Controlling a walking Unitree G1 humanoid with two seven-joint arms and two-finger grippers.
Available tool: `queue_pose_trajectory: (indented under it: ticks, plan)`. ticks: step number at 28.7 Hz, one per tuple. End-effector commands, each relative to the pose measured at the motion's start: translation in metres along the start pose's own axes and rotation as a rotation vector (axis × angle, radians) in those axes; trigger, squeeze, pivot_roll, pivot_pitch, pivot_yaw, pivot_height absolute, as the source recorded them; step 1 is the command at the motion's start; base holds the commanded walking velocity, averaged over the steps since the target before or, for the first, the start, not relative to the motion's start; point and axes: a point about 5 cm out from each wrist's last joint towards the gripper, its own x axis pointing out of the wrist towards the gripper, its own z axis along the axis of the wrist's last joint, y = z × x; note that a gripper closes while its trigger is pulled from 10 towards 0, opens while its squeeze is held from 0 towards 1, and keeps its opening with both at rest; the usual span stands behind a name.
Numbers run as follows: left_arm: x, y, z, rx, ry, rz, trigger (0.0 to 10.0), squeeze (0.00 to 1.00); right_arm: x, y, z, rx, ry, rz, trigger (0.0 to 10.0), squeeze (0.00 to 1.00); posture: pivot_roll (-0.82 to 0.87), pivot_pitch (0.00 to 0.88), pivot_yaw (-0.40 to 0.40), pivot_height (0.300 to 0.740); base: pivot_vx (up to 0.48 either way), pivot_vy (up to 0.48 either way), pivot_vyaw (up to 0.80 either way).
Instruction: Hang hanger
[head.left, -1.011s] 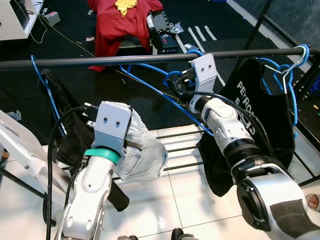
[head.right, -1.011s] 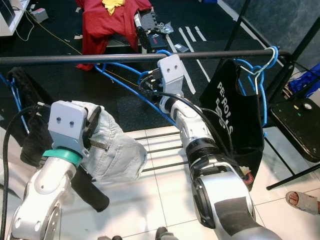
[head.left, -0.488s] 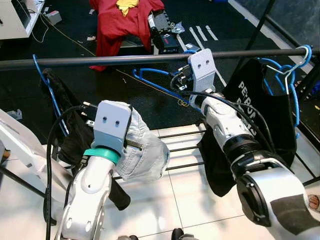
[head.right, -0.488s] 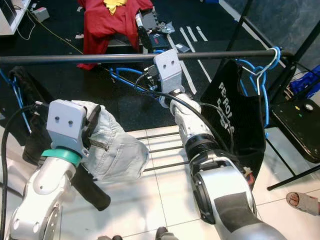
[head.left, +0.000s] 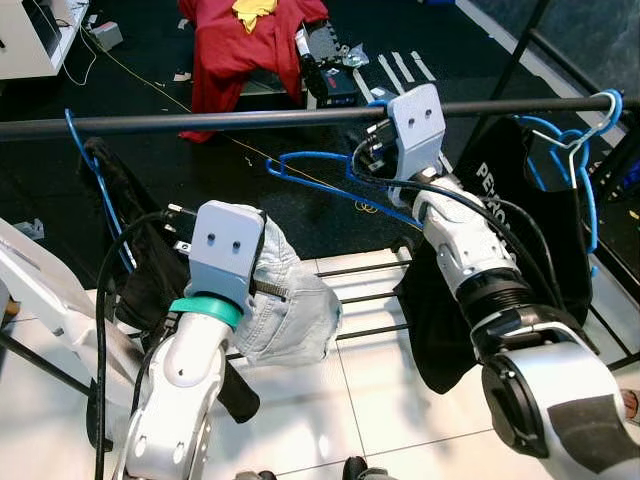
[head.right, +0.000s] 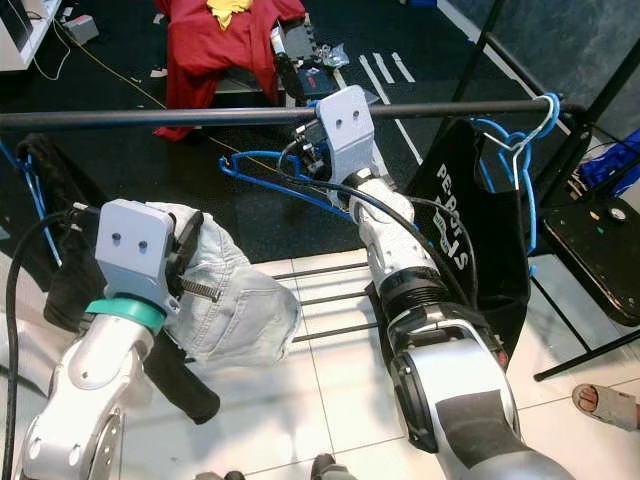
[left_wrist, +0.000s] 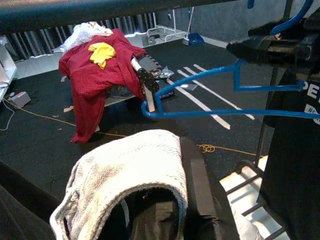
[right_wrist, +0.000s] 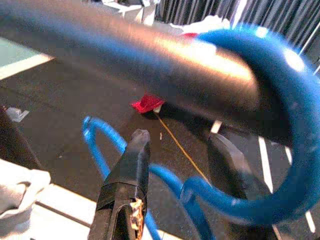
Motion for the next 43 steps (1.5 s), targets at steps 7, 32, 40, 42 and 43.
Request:
queue_pose_trajectory:
  ticks: [7,32,40,42,43]
  plan:
    - [-0.001,0.001,0.009,0.005,-0.037,0.009,10.0,0.0,0.006,0.01,-0.011,0.116,0.091,0.09,10.0,0.0,0.01,0.137,0.008,0.74,0.0,0.0,0.0]
    - [-0.002,-0.003,0.01,-0.003,-0.037,0.004,10.0,0.0,0.009,0.009,-0.003,0.105,0.073,0.129,0.0,0.0,0.01,0.125,0.009,0.74,0.0,0.0,0.0]
    - [-0.002,-0.003,0.01,-0.004,-0.037,0.002,10.0,0.0,0.009,0.01,0.003,0.103,0.022,0.131,0.0,0.0,0.01,0.128,0.008,0.74,0.0,0.0,0.0]
    - [-0.002,-0.003,0.01,-0.004,-0.037,0.002,10.0,0.0,0.008,0.011,0.004,0.106,0.008,0.14,0.0,0.0,0.01,0.128,0.008,0.74,0.0,0.0,0.0]
    - [-0.002,-0.004,0.01,-0.005,-0.037,0.001,10.0,0.0,0.007,0.012,0.006,0.106,-0.006,0.147,0.0,0.0,0.01,0.13,0.009,0.74,0.0,0.0,0.0]
